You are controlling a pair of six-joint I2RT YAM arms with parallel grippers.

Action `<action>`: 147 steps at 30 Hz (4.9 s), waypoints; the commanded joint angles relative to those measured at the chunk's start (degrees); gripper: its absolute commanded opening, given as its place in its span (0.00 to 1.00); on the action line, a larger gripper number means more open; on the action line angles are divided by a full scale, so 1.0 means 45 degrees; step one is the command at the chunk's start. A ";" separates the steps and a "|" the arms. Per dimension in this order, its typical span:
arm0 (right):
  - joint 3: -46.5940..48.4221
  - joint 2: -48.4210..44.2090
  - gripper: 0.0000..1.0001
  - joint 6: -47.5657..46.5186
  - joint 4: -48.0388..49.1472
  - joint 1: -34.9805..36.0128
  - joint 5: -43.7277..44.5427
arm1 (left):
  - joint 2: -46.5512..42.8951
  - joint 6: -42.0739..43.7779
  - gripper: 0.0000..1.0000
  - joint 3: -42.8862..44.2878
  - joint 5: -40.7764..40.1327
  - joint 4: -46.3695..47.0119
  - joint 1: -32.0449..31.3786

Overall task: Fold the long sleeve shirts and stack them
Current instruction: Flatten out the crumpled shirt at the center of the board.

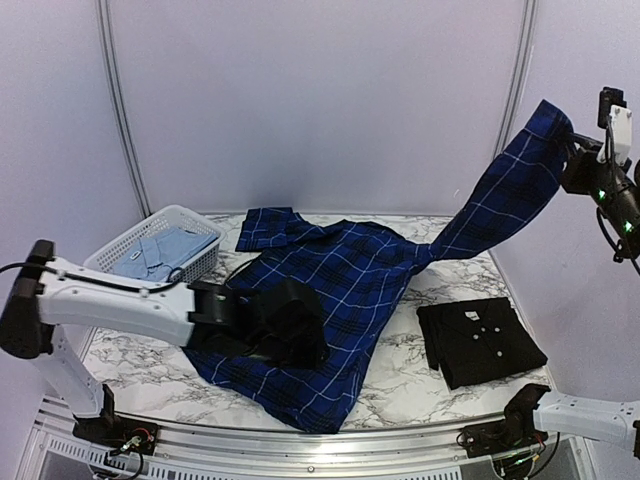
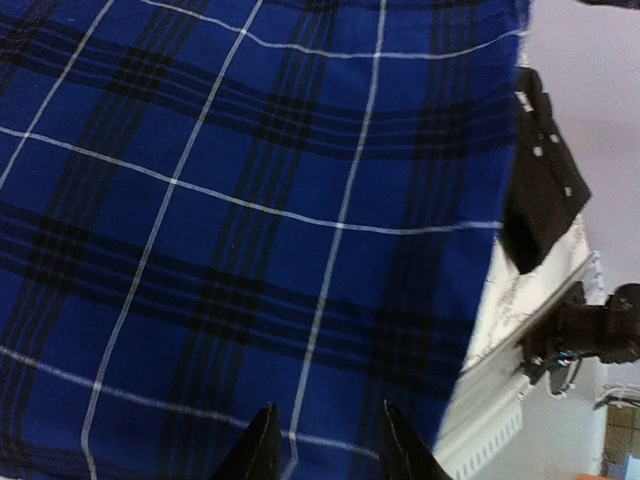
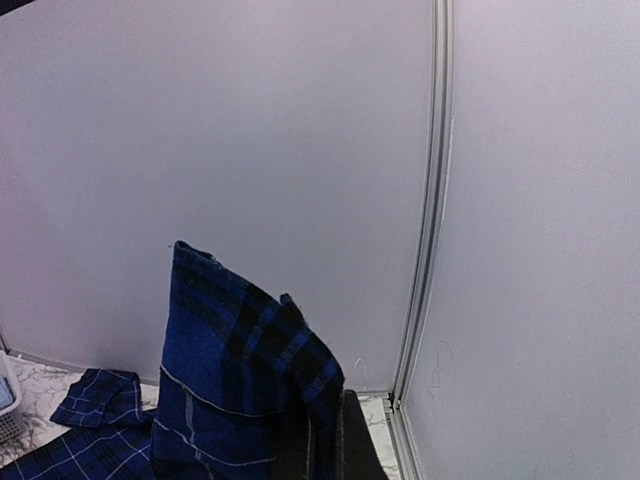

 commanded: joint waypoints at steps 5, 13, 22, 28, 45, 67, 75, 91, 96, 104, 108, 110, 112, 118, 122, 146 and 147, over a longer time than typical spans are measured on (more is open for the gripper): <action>0.0409 -0.0005 0.00 -0.0313 0.0399 0.0079 -0.0396 | 0.5063 0.1655 0.27 0.3007 0.2277 0.0067 -0.0878; -0.0114 0.0391 0.00 -0.0302 0.0228 0.0078 -0.1026 | 0.5202 0.1703 0.35 0.1991 0.3015 0.0879 -0.1665; -0.1721 0.1035 0.00 0.0648 0.0061 0.0088 -0.4739 | 0.4971 0.2509 0.72 0.1907 0.4532 0.1898 -0.1744; -0.3815 0.1366 0.00 0.2011 0.0931 0.0089 -0.6703 | 0.3659 0.2509 0.81 0.1011 0.4948 0.2411 -0.1674; -0.5652 0.1647 0.00 0.3628 0.0229 0.0088 -0.5855 | 0.0891 0.0985 0.56 -0.0339 0.1259 0.0464 -0.2802; -0.6050 0.9237 0.00 0.5334 0.1926 0.0103 -0.6200 | 0.2717 0.1483 0.56 -0.1640 0.0137 0.0309 0.3862; -0.4001 1.3063 0.00 0.5195 0.2271 0.0084 -0.6710 | 0.3115 0.1755 0.55 -0.2606 0.0488 0.0965 0.5379; 0.1569 1.6763 0.00 0.4292 0.0924 -0.0213 -0.7224 | 0.2596 0.4678 0.72 -0.0074 0.1346 -0.0384 0.7092; 0.0956 1.6295 0.00 0.4277 0.1163 -0.0292 -0.7287 | 0.0284 0.3601 0.78 -0.0539 0.0989 -0.1129 0.4543; 0.0484 1.5940 0.00 0.4194 0.1212 -0.0292 -0.7321 | -0.1793 0.0077 0.86 -0.2236 -0.0419 -0.1016 -0.0007; 0.0357 1.5717 0.00 0.4089 0.1055 -0.0287 -0.7206 | -0.1532 -0.1566 0.86 -0.2405 -0.0997 -0.0872 -0.1742; 0.0291 1.5580 0.00 0.4035 0.0983 -0.0283 -0.7095 | -0.1126 -0.2144 0.86 -0.2310 -0.1093 -0.0689 -0.2394; 0.0193 1.5438 0.00 0.4005 0.0981 -0.0282 -0.7043 | -0.0634 -0.2613 0.84 -0.2134 -0.0946 -0.0446 -0.2820; -0.0068 1.5193 0.00 0.4081 0.1127 -0.0292 -0.7075 | 0.0925 -0.3383 0.67 -0.1416 -0.0938 -0.0310 -0.3200; -0.0079 1.5118 0.00 0.4119 0.1189 -0.0287 -0.7110 | 0.1221 -0.3553 0.57 -0.1337 -0.1804 -0.0323 -0.2879; 0.0361 1.5592 0.00 0.4181 0.1275 -0.0302 -0.7219 | 0.1575 -0.0894 0.26 -0.0711 -0.2364 0.0018 0.0031; 0.0360 1.5602 0.00 0.4165 0.1280 -0.0312 -0.7217 | 0.1598 -0.0914 0.25 -0.0720 -0.2208 0.0059 0.0031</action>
